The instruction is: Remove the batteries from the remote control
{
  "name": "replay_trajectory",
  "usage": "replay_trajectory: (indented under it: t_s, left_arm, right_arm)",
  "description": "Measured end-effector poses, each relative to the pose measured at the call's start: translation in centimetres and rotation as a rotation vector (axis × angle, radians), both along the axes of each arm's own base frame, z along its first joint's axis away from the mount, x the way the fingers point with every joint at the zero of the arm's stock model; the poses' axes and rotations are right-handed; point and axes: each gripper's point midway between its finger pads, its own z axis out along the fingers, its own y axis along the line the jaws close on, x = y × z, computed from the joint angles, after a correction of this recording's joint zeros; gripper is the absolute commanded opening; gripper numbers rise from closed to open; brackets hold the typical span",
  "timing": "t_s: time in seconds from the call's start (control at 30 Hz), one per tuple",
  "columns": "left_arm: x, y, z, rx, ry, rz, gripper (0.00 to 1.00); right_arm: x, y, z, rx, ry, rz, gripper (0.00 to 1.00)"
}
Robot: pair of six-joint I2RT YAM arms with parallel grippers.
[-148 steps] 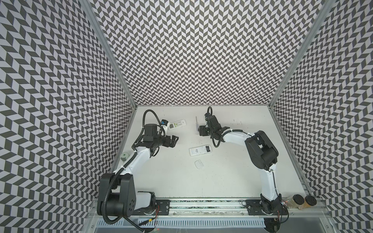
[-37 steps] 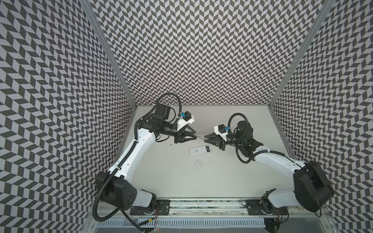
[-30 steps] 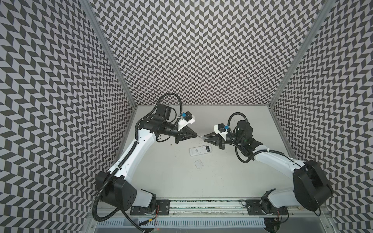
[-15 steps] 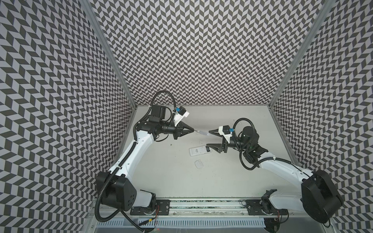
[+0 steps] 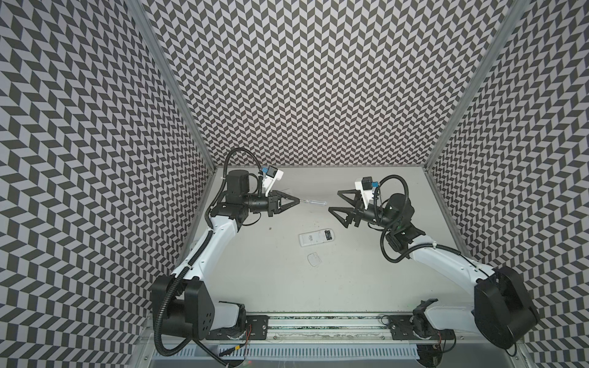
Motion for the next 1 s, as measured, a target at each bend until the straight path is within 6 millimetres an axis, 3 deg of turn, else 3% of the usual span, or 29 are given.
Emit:
replay_trajectory:
  t_s: [0.1,0.23,0.37,0.53,0.73,1.0]
  left_arm:
    - [0.2,0.4,-0.1,-0.035,0.044,0.015,0.00]
    - [0.2,0.4,0.0,-0.070,0.086,0.016,0.00]
    - [0.2,0.3,0.6,-0.092,0.083,0.012,0.00]
    - [0.2,0.2,0.9,-0.105,0.093,0.009,0.00]
    - [-0.1,-0.2,1.4,-0.114,0.079,-0.009,0.00]
    - [-0.2,-0.6,1.1,-0.115,0.090,-0.021,0.00]
  right_arm:
    - [0.9,0.8,-0.2,0.027,0.080,0.025,0.93]
    - [2.5,2.5,-0.2,0.063,0.195,0.097,0.81]
    - [3.5,4.0,-0.9,0.106,0.313,0.178,0.79]
    - [2.9,4.7,-1.4,0.148,0.390,0.271,0.78]
    - [2.4,5.3,-0.3,0.186,0.385,0.354,0.70]
    - [0.9,7.0,-0.2,0.220,0.405,0.467,0.59]
